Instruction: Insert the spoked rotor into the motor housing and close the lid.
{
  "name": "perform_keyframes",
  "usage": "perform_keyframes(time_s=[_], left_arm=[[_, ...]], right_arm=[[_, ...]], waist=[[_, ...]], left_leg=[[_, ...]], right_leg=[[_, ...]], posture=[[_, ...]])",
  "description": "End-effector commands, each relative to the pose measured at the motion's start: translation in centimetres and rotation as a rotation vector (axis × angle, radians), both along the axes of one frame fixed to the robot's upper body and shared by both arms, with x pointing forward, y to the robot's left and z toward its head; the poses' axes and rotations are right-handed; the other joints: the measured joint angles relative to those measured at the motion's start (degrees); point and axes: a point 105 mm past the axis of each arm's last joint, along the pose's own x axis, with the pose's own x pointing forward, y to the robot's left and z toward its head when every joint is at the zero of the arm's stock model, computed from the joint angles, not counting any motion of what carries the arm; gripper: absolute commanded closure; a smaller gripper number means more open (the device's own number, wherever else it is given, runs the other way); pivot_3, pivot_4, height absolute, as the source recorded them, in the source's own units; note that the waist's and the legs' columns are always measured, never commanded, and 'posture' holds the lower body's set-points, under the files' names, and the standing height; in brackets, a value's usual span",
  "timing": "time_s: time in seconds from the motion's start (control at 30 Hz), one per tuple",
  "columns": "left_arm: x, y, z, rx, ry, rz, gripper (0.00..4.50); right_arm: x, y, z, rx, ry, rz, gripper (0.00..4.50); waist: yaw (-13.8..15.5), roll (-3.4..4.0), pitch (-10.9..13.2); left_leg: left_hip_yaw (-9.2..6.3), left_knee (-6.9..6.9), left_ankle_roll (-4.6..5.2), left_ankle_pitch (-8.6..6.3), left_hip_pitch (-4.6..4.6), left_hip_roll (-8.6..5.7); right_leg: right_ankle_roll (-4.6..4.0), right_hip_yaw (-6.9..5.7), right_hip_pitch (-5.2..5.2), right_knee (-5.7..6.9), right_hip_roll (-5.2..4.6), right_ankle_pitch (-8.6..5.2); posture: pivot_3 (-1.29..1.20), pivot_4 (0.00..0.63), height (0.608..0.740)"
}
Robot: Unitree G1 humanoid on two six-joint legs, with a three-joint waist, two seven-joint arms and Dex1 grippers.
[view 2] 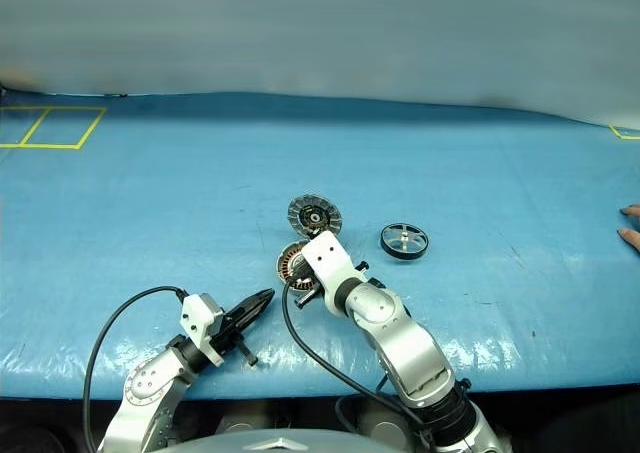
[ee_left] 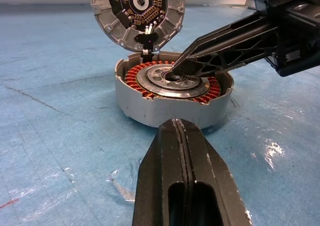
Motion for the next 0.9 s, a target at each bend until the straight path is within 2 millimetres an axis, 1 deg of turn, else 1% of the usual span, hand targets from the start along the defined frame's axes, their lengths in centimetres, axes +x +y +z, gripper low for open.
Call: perform_keyframes(time_s=[0.03, 0.17, 0.4, 0.63, 0.9], left_arm=[[-0.2, -0.3, 0.6, -0.011, -0.022, -0.017, 4.50], [-0.2, -0.3, 0.6, -0.012, -0.019, -0.018, 4.50], [-0.3, -0.3, 0.5, -0.015, -0.015, -0.019, 4.50], [-0.4, -0.4, 0.5, -0.018, -0.013, -0.019, 4.50], [-0.4, -0.4, 0.5, -0.020, -0.010, -0.021, 4.50]], right_arm=[[-0.2, -0.5, -1.3, -0.025, 0.073, -0.034, 4.48], [-0.5, -0.4, -1.7, 0.005, 0.149, -0.054, 4.48], [-1.2, -0.2, -2.5, -0.004, 0.246, -0.048, 4.48], [-1.6, 0.0, -2.9, -0.064, 0.260, 0.003, 4.48], [-1.6, -0.5, -3.2, -0.195, 0.234, 0.084, 4.48]], waist=[[0.0, 0.00, 0.0], [0.0, -0.01, 0.0], [-0.1, 0.00, 0.0], [-0.2, -0.01, 0.0], [-0.3, -0.02, -0.1]], left_leg=[[0.00, 0.00, 0.00, 0.00, 0.00, 0.00], [0.00, 0.00, 0.00, 0.00, 0.01, 0.02], [-0.01, -0.01, -0.01, 0.00, 0.02, 0.02], [-0.01, -0.01, -0.01, -0.01, 0.03, 0.03], [-0.01, -0.06, 0.00, -0.01, 0.02, 0.01]], right_leg=[[0.00, 0.00, 0.00, 0.00, 0.00, 0.00], [-0.01, 0.00, 0.01, 0.00, -0.01, 0.00], [-0.02, -0.02, 0.01, 0.00, -0.07, 0.00], [-0.03, -0.03, 0.01, 0.00, -0.26, 0.00], [-0.06, -0.14, 0.01, -0.05, -0.38, 0.00]], posture=[[0.00, 0.150, 0.740], [0.00, 0.150, 0.740], [0.00, 0.150, 0.740], [0.00, 0.150, 0.740], [0.00, 0.150, 0.740]])
